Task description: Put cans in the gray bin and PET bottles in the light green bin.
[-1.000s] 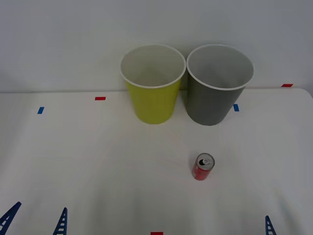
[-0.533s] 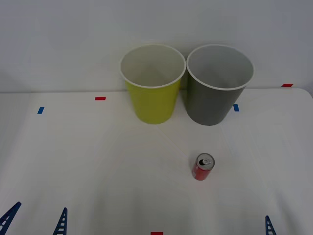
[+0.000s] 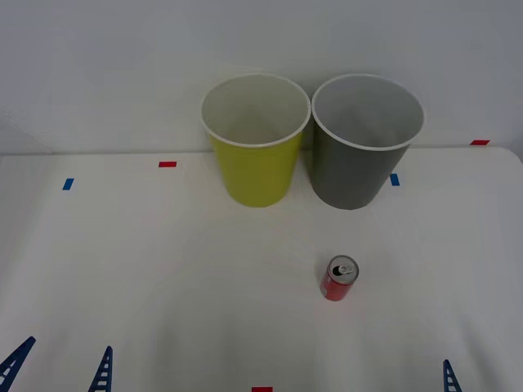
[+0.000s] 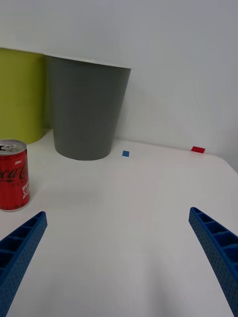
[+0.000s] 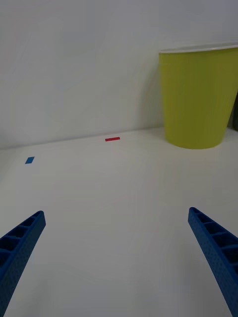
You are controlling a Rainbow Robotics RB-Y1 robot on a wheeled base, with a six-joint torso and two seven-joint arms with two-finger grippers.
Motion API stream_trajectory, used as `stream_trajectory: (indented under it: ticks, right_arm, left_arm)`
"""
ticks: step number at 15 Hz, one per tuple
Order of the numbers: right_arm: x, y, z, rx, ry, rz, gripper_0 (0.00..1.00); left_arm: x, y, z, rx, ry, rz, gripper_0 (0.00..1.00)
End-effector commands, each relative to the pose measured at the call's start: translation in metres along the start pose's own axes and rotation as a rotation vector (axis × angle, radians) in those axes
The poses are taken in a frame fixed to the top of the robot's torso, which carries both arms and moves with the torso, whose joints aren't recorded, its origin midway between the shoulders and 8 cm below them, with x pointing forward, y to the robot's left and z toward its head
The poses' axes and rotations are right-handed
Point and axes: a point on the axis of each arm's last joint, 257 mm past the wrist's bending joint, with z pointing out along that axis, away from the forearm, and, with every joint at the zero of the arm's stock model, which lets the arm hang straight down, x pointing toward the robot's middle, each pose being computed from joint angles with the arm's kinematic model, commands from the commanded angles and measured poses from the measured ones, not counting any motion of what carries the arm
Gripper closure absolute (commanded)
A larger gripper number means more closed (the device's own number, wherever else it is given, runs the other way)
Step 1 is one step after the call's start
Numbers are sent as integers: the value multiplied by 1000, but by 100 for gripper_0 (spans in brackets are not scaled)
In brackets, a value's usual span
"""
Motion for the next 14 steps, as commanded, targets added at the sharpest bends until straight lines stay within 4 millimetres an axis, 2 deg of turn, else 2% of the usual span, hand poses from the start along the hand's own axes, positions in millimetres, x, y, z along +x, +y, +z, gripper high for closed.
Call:
stream_trajectory:
  ticks: [1,6,7,11,14]
  right_arm:
    - [0,0,0,0,0,0,0]
    - [0,0,0,0,0,0,0]
    - [20,6,-6,10,45,25,0]
    - [15,8,-7,-2,15,42,0]
    - [12,30,-9,-78,6,56,0]
  left_arm:
    - [0,0,0,0,0,0,0]
    - [0,0,0,0,0,0,0]
    - [0,0,0,0,0,0,0]
    - [0,0,0,0,0,0,0]
    - [0,0,0,0,0,0,0]
